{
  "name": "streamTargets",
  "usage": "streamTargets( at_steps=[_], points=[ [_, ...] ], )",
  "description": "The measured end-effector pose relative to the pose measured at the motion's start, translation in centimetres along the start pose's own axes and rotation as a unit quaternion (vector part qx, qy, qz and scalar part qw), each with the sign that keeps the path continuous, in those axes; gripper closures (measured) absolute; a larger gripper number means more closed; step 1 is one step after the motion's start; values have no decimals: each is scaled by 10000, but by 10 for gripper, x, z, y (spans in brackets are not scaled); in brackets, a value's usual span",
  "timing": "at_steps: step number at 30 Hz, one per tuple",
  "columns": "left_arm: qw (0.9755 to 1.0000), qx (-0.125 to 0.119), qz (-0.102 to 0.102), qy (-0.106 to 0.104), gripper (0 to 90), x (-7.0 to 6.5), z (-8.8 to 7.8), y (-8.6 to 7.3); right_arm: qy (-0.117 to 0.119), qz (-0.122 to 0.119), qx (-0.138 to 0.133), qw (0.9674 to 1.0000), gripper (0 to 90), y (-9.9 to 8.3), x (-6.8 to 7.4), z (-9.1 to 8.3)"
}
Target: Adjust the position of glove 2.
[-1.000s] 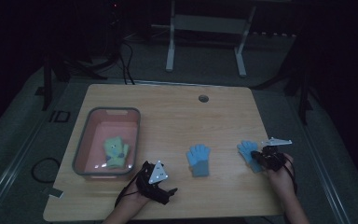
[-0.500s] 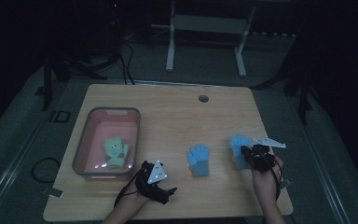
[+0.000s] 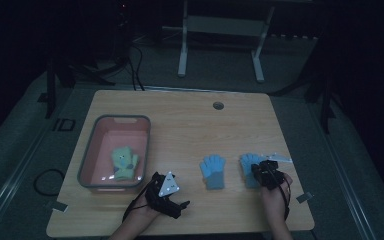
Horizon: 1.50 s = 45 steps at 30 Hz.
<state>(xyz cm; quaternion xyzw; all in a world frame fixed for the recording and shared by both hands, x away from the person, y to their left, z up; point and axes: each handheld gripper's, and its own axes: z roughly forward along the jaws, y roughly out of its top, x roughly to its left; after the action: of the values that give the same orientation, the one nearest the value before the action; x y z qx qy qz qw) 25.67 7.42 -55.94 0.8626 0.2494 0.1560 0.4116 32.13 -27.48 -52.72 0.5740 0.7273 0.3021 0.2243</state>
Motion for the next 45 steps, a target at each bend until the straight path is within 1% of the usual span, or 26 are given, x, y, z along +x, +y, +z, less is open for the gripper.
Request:
streamTargets(
  at_steps=[5,6,7,8,13,15,18,19,20,21,22,24,25,27,28,31,33,34,35,36,37,38,41,45],
  points=[
    [10000,4,3,-2,25,0,0,0,-85,-50,69,9999,853,-4,1,8],
    [10000,24,7,-8,25,1,0,-1,-111,-71,87,9999,833,-5,1,10],
    [10000,28,7,-6,24,1,0,-1,-110,-107,61,9999,780,-7,1,12],
    [10000,37,13,-7,25,1,0,-1,-113,-119,62,9998,766,-8,0,13],
    [10000,48,26,-8,25,1,0,-1,33,-150,12,9999,721,-3,-2,8],
    [10000,62,49,14,25,1,1,-1,106,-243,-48,9996,701,0,-3,4],
    [10000,50,28,17,25,1,1,-1,124,-373,-78,9992,682,1,-3,3],
    [10000,50,34,16,24,1,1,-1,265,-402,-80,9988,678,2,-6,3],
    [10000,50,34,16,25,1,1,-1,265,-402,-80,9988,678,2,-6,3],
    [10000,44,32,10,25,1,1,-1,367,-525,-66,9979,672,2,-7,3],
    [10000,37,28,-1,24,1,1,-1,390,-598,-86,9974,671,2,-8,3],
    [10000,38,40,-3,24,1,2,-1,648,-770,-102,9949,661,3,-12,2],
    [10000,34,22,-2,24,1,2,-1,663,-876,-110,9939,662,4,-14,2],
    [10000,21,4,-7,25,2,1,-1,950,-1065,-156,9896,661,4,-19,2],
    [10000,18,4,-3,25,1,1,-1,1009,-1115,-171,9885,661,4,-22,1],
    [10000,-3,-1,-21,24,1,1,-1,1068,-1283,-149,9859,661,4,-31,1],
    [10000,11,3,-22,25,1,2,-1,1096,-1324,-108,9851,659,4,-35,2],
    [10000,13,5,-18,25,1,2,-1,1177,-1369,-124,9835,654,4,-37,3],
    [10000,13,5,-18,25,1,2,-1,1177,-1369,-124,9835,654,4,-37,3],
    [10000,13,5,-18,25,1,2,-1,1273,-1449,-136,9811,654,3,-38,3],
    [10000,8,-5,-12,25,1,2,-1,1255,-1648,-51,9783,632,0,-39,6],
    [10000,5,-13,-4,25,1,2,-1,1241,-1680,2,9779,632,-1,-40,8],
    [10000,3,-24,-9,24,1,2,-1,1259,-1644,61,9783,630,-5,-42,13],
    [10000,32,-28,19,24,2,2,-1,1315,-1586,-20,9785,597,-11,-43,17]
  ],
)
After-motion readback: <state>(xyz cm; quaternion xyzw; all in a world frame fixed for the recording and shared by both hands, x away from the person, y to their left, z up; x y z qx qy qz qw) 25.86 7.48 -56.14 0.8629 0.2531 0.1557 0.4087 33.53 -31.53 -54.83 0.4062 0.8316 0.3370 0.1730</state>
